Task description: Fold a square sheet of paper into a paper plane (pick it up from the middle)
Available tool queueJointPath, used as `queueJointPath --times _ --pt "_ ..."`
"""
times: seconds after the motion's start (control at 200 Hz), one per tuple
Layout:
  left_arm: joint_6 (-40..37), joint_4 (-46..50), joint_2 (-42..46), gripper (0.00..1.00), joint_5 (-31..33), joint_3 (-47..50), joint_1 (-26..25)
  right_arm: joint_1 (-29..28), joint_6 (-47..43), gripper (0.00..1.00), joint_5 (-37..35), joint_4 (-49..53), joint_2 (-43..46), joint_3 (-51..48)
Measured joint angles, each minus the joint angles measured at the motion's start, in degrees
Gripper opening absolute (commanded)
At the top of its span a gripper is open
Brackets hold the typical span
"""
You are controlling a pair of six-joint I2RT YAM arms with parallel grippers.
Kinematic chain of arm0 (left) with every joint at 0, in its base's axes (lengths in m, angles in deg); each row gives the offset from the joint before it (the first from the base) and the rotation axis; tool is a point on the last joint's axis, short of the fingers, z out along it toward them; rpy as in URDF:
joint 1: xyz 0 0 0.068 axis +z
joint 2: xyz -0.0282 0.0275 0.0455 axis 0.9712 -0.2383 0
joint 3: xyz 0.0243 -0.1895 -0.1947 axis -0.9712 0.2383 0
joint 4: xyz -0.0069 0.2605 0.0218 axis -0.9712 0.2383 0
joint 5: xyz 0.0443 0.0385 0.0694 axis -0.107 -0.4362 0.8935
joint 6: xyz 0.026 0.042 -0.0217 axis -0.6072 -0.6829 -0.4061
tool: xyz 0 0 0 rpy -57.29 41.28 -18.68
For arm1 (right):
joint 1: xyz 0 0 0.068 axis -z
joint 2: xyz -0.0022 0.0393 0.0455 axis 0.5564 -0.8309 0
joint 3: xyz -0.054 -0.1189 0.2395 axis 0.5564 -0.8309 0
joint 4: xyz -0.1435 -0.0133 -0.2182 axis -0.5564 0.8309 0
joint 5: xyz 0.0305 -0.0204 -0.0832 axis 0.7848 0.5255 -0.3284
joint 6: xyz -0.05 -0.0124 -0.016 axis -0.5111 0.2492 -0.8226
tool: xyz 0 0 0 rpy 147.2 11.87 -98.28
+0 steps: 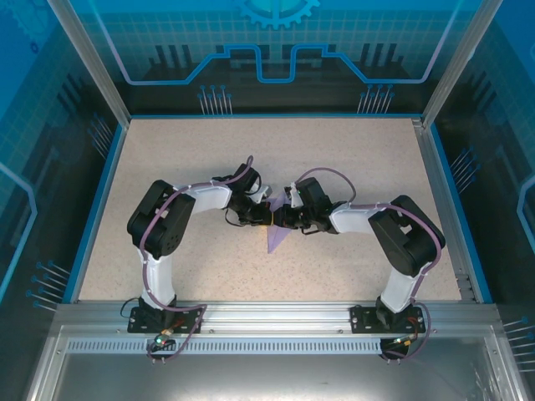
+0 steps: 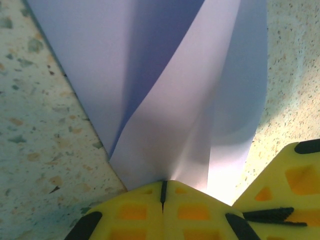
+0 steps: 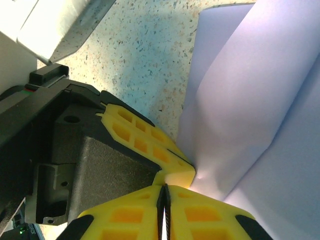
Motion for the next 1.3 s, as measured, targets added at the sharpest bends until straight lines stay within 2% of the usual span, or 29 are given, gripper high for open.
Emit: queueJointPath --times 0.35,0.83,1.301 --pt "-0.24 -0.11 0.00 0.05 -0.07 -0.02 0.02 -1.53 0.22 0.11 0.17 0.76 2.45 -6.32" --pt "-0.24 -0.11 0.00 0.05 -0.09 -0.02 0.02 -1.99 3.15 0.12 1.49 -2.10 2.12 -4.94" --pt "-0.42 -0.17 0.00 0.05 -0.22 -0.02 0.02 -3.41 -2.97 0.12 -6.32 8.22 -1.31 1.31"
